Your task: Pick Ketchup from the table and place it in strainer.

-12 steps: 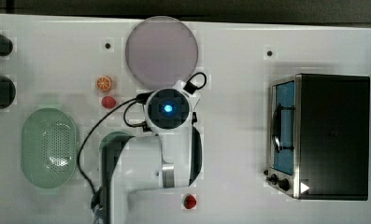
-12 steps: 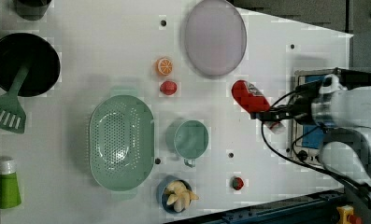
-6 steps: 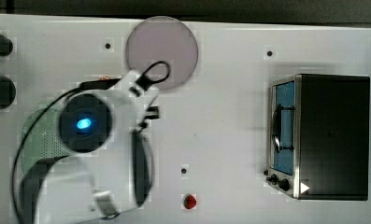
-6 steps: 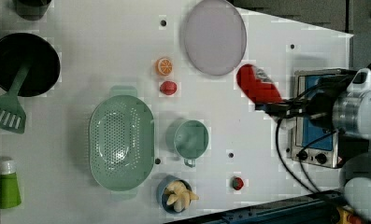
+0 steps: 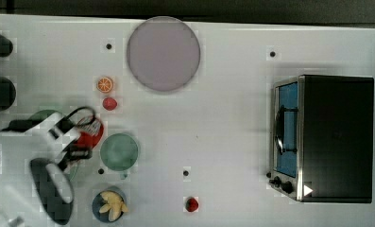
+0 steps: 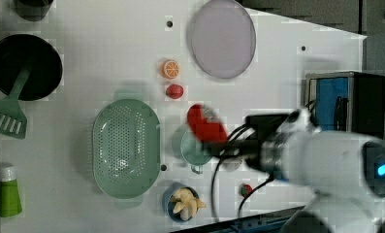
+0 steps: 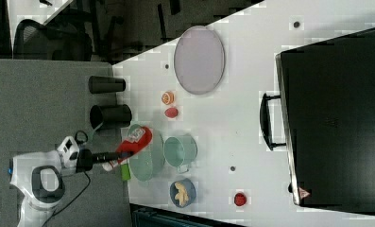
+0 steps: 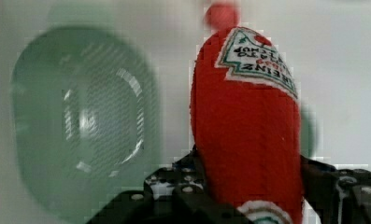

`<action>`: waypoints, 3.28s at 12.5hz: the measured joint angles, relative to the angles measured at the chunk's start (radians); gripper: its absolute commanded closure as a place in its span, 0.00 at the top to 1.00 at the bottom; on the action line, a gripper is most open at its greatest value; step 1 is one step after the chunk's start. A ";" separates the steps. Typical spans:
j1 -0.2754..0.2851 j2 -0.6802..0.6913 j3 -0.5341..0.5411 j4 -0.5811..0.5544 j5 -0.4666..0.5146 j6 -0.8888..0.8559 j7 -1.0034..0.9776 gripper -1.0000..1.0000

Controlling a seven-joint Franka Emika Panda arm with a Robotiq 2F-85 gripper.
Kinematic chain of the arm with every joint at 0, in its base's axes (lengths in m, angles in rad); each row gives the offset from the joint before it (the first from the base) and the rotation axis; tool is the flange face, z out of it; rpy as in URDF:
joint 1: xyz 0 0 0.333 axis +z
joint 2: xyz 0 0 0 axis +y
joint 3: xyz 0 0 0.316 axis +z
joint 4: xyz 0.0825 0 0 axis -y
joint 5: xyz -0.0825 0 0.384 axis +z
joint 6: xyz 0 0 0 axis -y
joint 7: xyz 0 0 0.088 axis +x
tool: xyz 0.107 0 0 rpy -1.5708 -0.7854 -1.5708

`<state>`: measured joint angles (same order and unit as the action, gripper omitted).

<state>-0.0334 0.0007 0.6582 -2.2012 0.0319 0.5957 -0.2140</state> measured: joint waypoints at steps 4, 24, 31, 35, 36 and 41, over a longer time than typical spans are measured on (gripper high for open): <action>0.035 0.112 0.091 -0.016 -0.005 0.218 0.206 0.63; -0.137 -0.175 -0.151 0.031 -0.036 -0.050 0.323 1.00; -0.245 -0.255 -0.483 0.143 -0.026 -0.377 0.326 1.00; -0.237 -0.248 -0.472 0.239 -0.011 -0.520 0.326 1.00; -0.231 -0.252 -0.462 0.249 -0.004 -0.517 0.326 1.00; -0.193 -0.261 -0.441 0.259 0.035 -0.522 0.326 1.00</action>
